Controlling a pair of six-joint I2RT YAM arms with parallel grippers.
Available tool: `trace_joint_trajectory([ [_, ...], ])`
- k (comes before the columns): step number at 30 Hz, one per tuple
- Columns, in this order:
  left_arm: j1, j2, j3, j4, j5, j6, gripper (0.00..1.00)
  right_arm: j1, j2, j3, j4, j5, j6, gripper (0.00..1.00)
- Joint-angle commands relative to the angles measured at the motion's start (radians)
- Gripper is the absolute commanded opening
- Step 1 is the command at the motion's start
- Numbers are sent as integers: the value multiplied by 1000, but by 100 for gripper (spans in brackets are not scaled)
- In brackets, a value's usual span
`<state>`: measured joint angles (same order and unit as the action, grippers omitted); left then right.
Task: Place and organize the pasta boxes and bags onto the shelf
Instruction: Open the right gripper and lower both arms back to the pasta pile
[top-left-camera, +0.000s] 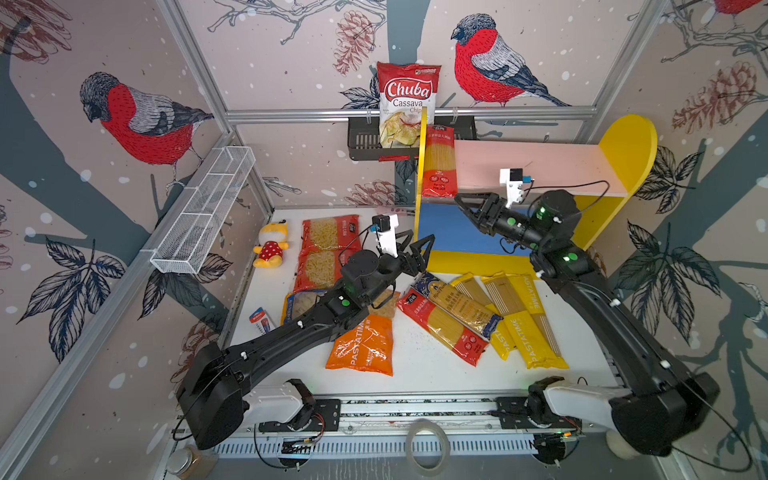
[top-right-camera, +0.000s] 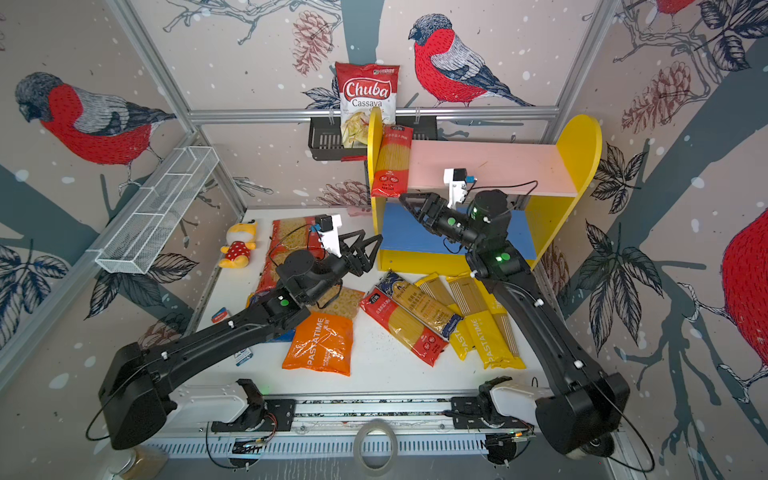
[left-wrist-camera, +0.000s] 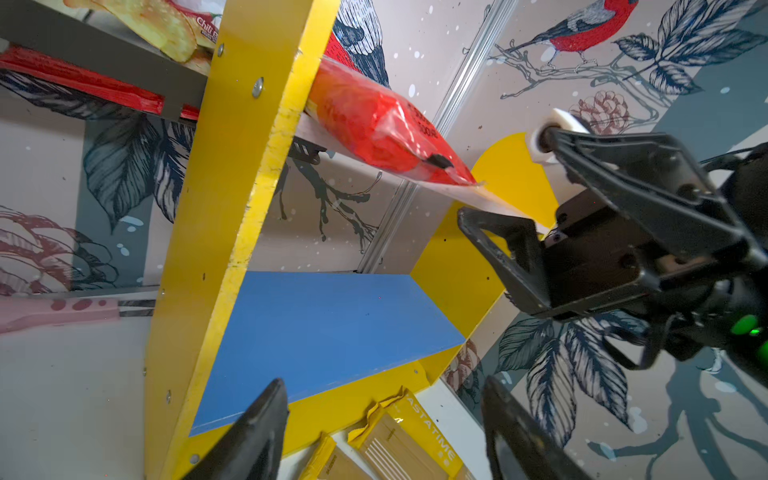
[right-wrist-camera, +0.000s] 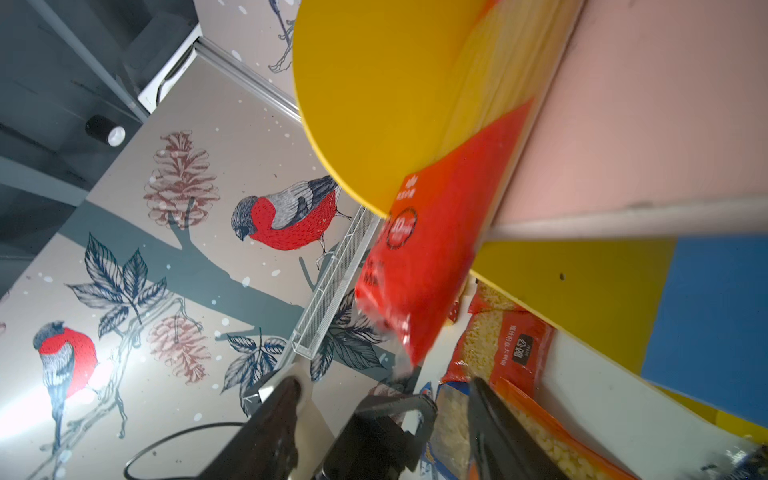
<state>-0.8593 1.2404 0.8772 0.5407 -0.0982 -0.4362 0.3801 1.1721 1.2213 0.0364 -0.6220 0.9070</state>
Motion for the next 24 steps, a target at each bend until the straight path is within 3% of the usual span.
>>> trace_joint_trajectory([
  [1,-58,-29,-59,29,-146,124,73,-12,-82,-97,-69,-25,-128,66],
  [6,-120,-46,-157,40,-213,103,73,-23,-205,-325,-151,25,-161,66],
  [11,-205,-9,-234,49,-283,18,73,35,-238,-528,-214,167,-176,65],
  [18,-308,70,-274,57,-374,-64,73,233,-134,-613,-282,374,-226,63],
  [24,-347,99,-304,64,-437,-120,73,273,8,-627,-328,389,-287,63],
])
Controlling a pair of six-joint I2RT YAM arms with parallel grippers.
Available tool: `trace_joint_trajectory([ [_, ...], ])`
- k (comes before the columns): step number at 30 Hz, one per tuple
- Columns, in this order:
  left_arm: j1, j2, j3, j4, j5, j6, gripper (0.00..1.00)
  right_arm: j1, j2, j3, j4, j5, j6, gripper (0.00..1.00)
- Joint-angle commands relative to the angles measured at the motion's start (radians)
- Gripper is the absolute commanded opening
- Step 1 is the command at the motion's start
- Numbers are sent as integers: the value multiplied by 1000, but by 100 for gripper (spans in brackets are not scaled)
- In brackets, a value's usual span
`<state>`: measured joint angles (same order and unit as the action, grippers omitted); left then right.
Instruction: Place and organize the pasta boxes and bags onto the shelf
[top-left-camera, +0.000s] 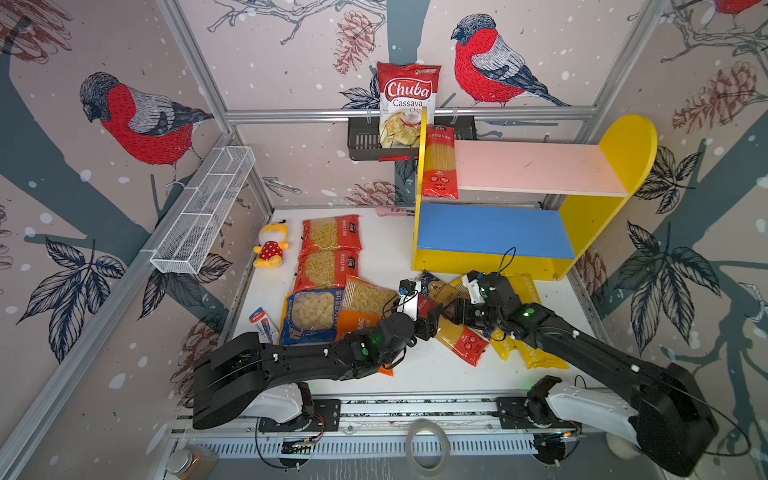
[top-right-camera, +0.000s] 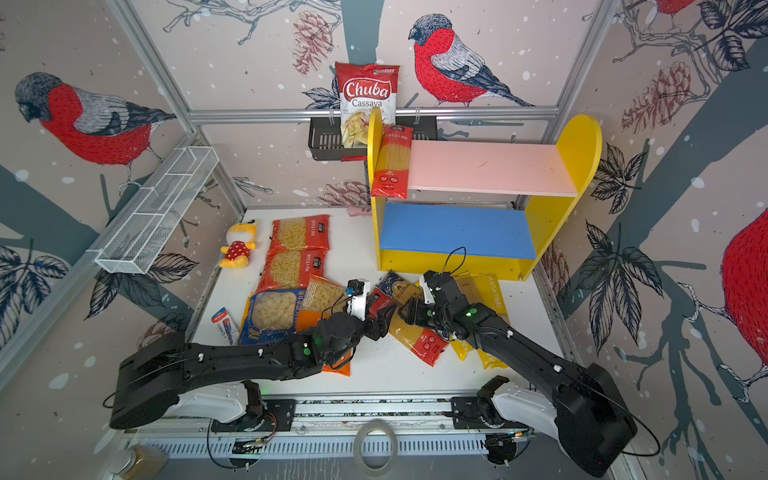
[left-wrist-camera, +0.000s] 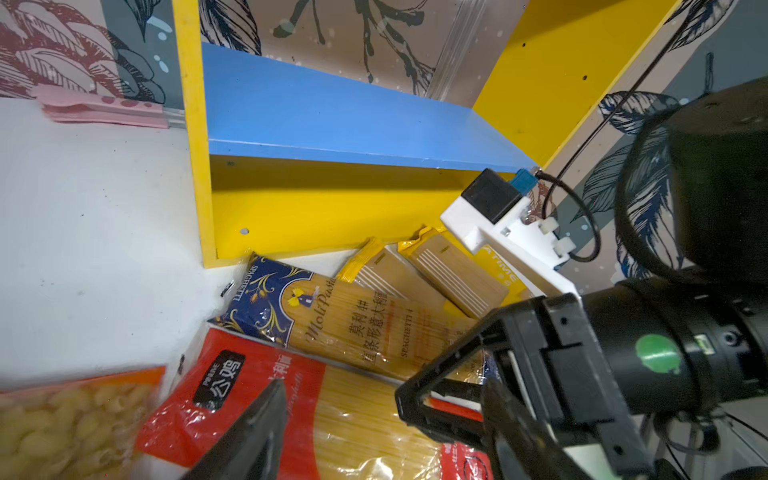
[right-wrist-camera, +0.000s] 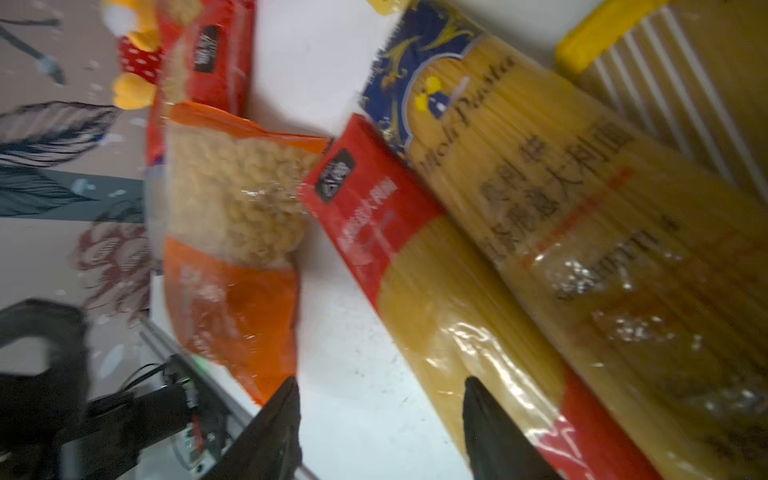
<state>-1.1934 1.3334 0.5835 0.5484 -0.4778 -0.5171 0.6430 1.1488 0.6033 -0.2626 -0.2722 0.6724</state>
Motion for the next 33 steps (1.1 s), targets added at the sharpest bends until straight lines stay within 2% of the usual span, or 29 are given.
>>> trace_joint_trajectory([
  [1,-18,9,-16,57,-66,-47,73,12,48,-14,-32,48,-62,63],
  [5,-37,27,-42,62,-103,-94,73,8,94,-9,-64,130,-99,65],
  [9,-41,53,-68,-8,-143,-246,73,10,170,0,-89,186,-116,67],
  [13,-41,62,-110,-72,-159,-461,74,50,194,-42,-10,80,-71,66],
  [16,-40,76,-138,-66,-122,-554,75,85,179,-76,109,-69,16,65],
  [20,-41,108,-139,-123,-106,-671,75,104,124,-102,224,-174,94,65],
  [24,-40,103,-144,-162,-115,-720,74,27,112,-97,165,-161,3,66],
  [27,-41,116,-154,-122,-109,-720,72,-51,153,-74,114,-133,-82,66],
  [29,-41,132,-155,-83,-104,-708,70,-54,192,-43,99,-103,-132,65],
  [33,-41,167,-146,-40,-91,-689,67,-40,285,-10,140,-123,-171,64],
])
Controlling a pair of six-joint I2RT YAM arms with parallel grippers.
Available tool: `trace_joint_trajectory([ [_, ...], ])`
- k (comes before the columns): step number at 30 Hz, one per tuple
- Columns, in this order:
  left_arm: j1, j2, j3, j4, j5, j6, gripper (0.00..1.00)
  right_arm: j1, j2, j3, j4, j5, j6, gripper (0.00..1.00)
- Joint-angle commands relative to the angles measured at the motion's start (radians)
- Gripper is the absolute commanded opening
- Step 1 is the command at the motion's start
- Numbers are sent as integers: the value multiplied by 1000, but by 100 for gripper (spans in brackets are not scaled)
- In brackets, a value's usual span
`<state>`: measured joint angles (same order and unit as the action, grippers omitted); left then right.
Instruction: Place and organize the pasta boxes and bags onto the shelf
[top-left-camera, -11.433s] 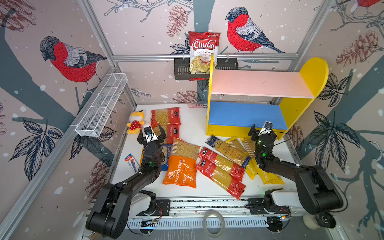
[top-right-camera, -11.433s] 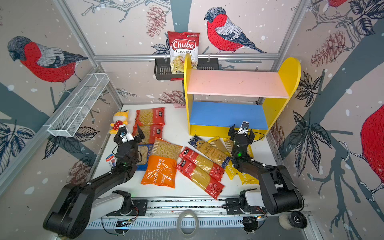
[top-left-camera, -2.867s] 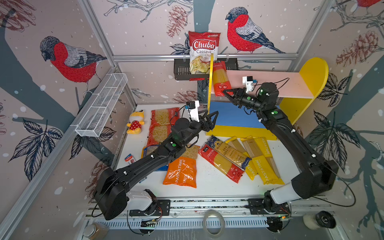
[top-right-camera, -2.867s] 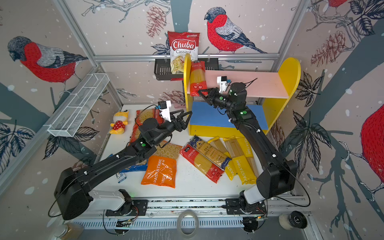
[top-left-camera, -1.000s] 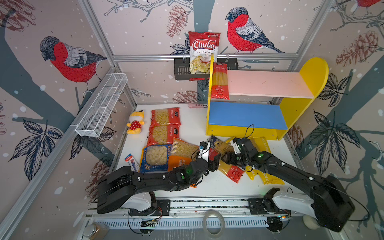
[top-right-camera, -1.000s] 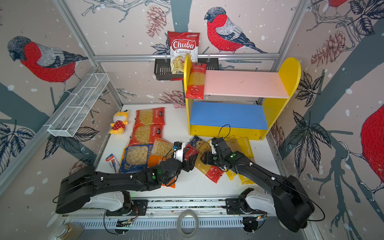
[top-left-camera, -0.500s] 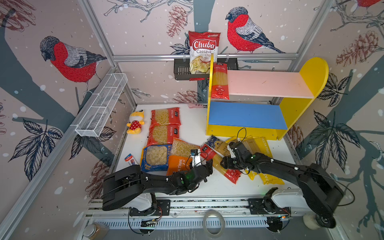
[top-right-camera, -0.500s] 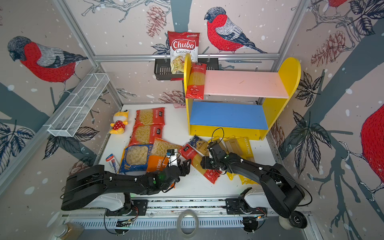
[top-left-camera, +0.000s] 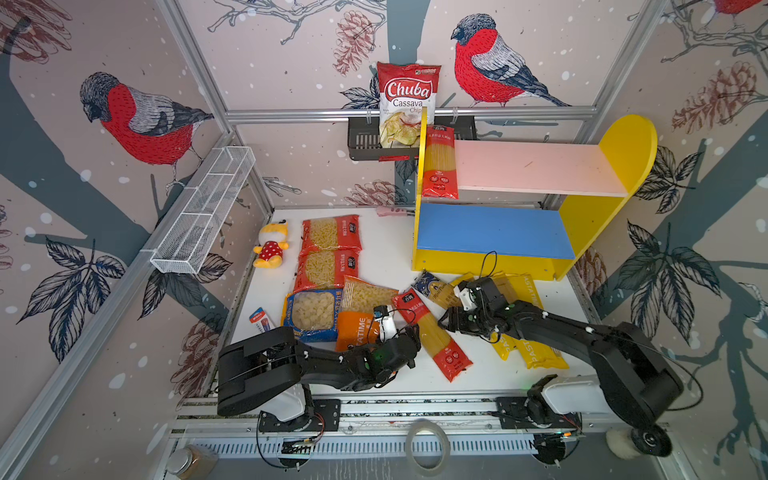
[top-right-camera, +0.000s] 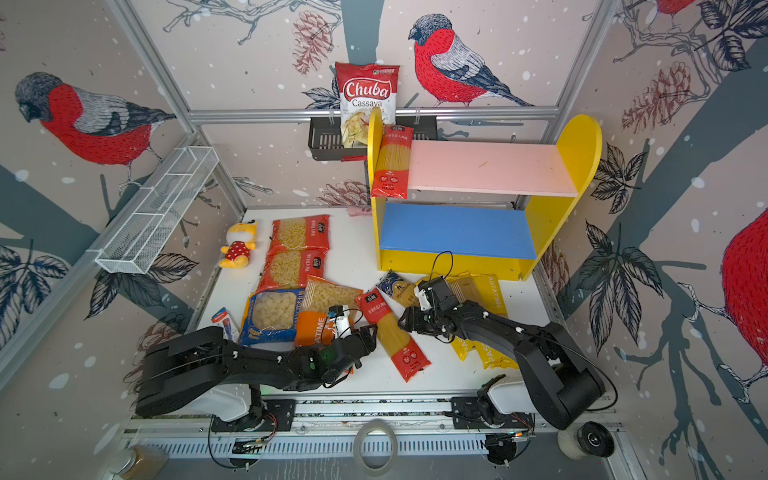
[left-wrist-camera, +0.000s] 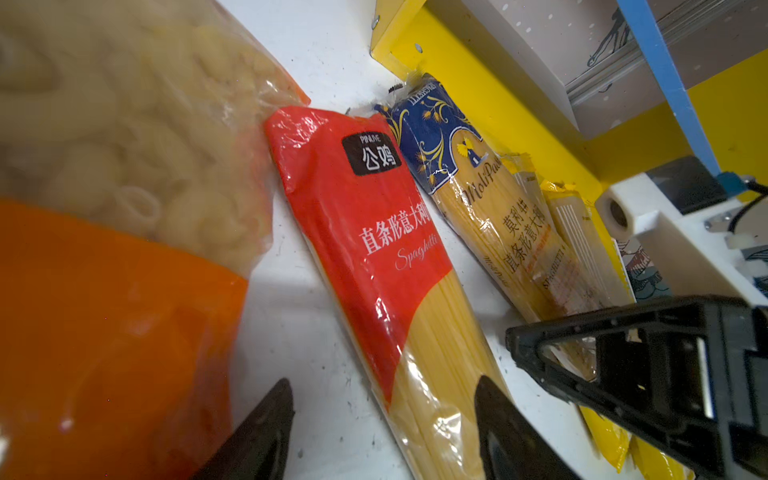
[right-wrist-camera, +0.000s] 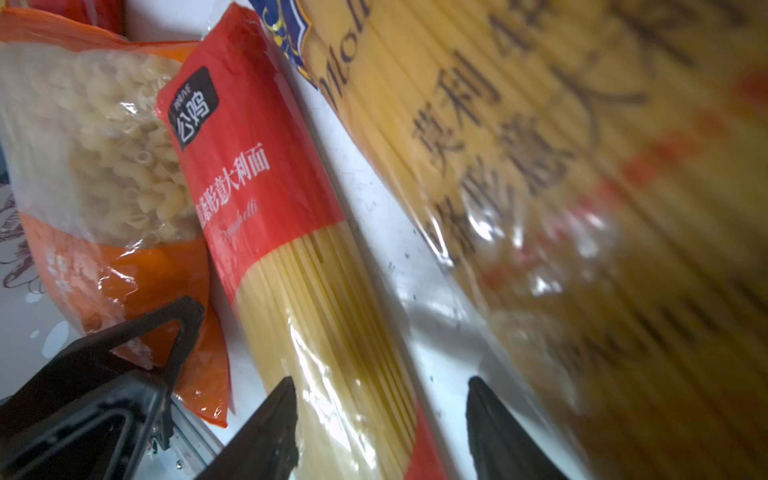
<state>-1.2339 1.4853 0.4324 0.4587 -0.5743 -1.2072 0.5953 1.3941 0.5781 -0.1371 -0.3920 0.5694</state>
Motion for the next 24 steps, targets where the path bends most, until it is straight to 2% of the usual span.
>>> trace_joint_trajectory([
  [1,0,19,3,56,2,4,66,17,57,17,35,-14,-68,63],
  [7,3,19,-2,87,-6,27,59,92,162,28,166,-120,-48,53],
  [12,1,21,43,46,33,50,55,107,152,25,241,-157,-29,26],
  [17,2,-68,41,-18,-25,67,56,107,62,29,270,-168,9,9],
  [20,2,-103,51,-32,-27,91,57,105,3,32,270,-154,30,6],
  [24,2,-158,57,-10,-52,181,60,68,-116,24,218,-78,46,5],
])
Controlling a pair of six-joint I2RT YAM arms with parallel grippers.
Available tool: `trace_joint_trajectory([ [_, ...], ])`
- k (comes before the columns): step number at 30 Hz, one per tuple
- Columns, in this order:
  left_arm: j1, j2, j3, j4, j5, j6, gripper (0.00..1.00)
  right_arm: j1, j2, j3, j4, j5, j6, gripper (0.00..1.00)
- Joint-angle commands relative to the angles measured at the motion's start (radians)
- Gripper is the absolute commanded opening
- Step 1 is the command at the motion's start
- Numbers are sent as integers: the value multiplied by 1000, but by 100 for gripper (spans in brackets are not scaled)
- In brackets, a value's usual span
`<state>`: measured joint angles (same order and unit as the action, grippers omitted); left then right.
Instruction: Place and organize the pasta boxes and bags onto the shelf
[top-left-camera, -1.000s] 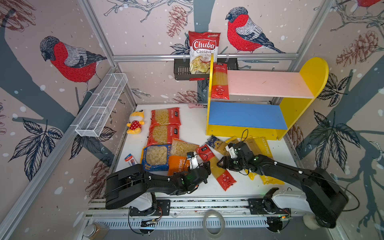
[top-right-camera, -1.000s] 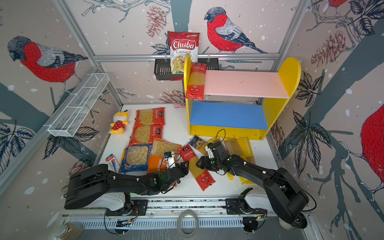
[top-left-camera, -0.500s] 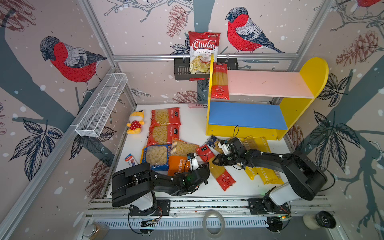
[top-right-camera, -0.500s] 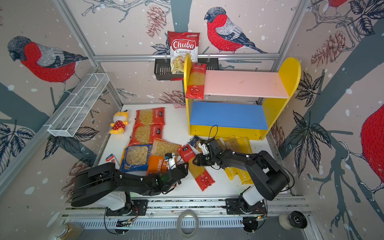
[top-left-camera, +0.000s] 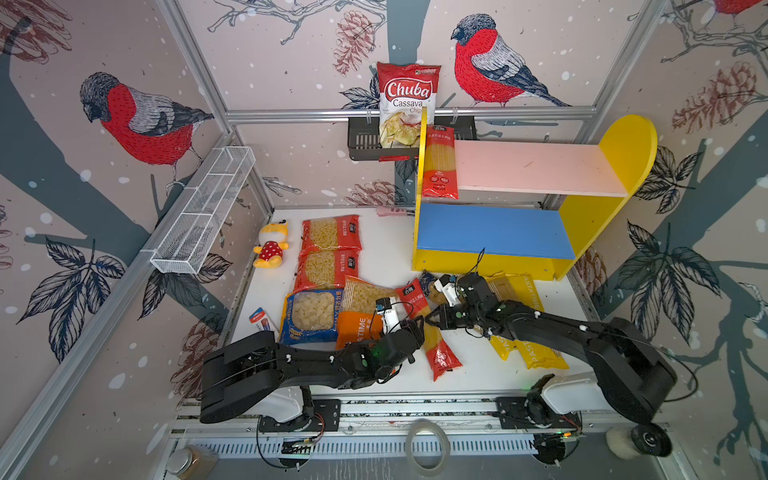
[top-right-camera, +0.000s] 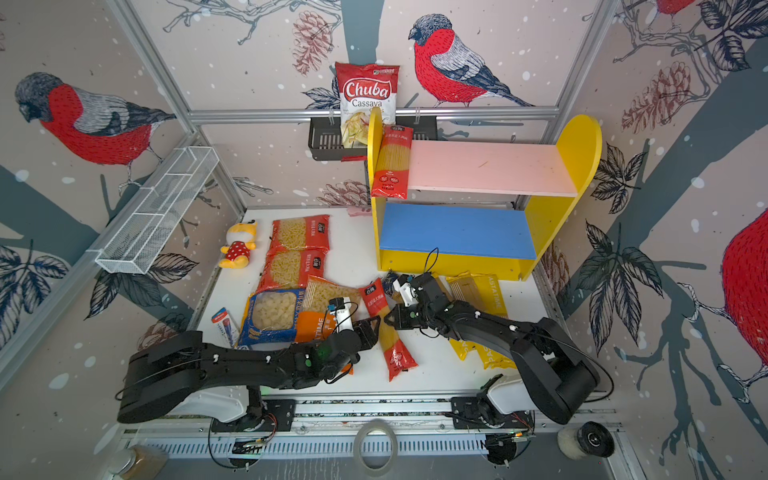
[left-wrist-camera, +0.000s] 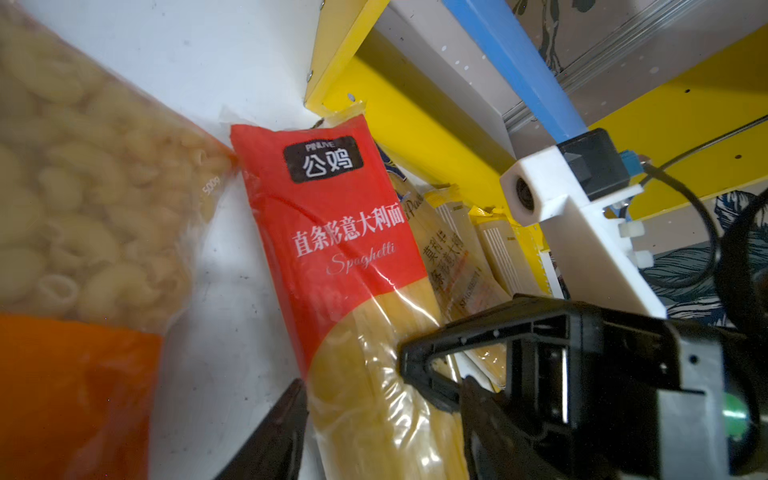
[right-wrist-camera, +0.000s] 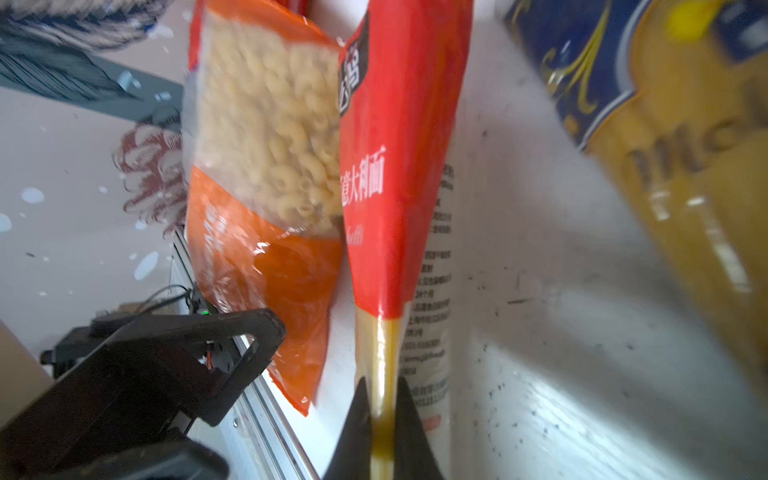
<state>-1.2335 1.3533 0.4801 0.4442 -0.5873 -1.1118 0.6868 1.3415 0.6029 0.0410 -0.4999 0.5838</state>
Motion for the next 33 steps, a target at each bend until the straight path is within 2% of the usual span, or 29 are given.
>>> trace_joint_trajectory([
  [1,2,-32,9,25,-51,113,61,-46,-83,-8,27,50,40,5],
  [5,4,-6,20,166,-73,292,65,-177,-203,-60,-24,132,86,6],
  [8,26,43,58,233,-18,374,66,-251,-208,-81,-41,152,75,12],
  [10,53,80,80,263,59,392,66,-284,-184,-82,-57,148,54,18],
  [14,107,151,110,304,254,397,58,-351,-179,-96,-103,95,12,46],
  [15,112,165,123,293,292,402,56,-365,-205,-104,-113,79,2,50],
  [17,112,190,149,267,334,405,56,-386,-260,-124,-143,68,-13,54],
  [20,112,232,157,275,399,371,57,-417,-319,-157,-201,57,-22,55],
  [26,112,320,132,380,461,278,57,-402,-415,-249,-199,-23,28,60],
  [33,112,421,120,450,524,207,42,-298,-456,-321,-161,7,88,62],
])
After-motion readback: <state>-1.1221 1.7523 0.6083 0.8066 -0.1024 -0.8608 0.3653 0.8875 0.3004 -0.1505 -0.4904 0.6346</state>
